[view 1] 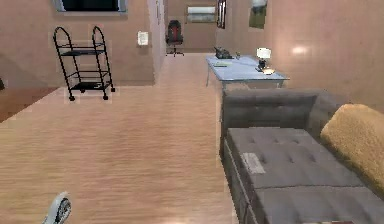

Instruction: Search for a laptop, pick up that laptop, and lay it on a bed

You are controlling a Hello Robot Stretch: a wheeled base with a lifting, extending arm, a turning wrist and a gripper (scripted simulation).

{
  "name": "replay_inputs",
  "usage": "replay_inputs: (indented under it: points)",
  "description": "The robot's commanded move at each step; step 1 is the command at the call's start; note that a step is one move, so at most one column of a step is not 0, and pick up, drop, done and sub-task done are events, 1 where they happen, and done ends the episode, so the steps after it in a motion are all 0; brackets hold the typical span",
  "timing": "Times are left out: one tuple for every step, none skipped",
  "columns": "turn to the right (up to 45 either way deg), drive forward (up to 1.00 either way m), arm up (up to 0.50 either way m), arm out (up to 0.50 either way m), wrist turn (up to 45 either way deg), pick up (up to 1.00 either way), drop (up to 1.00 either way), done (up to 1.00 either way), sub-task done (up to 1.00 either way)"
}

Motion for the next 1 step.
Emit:
replay_inputs:
  points:
    - [45.0,0.00,0.00,0.00,0.0,0.00,0.00,0.00,0.00]
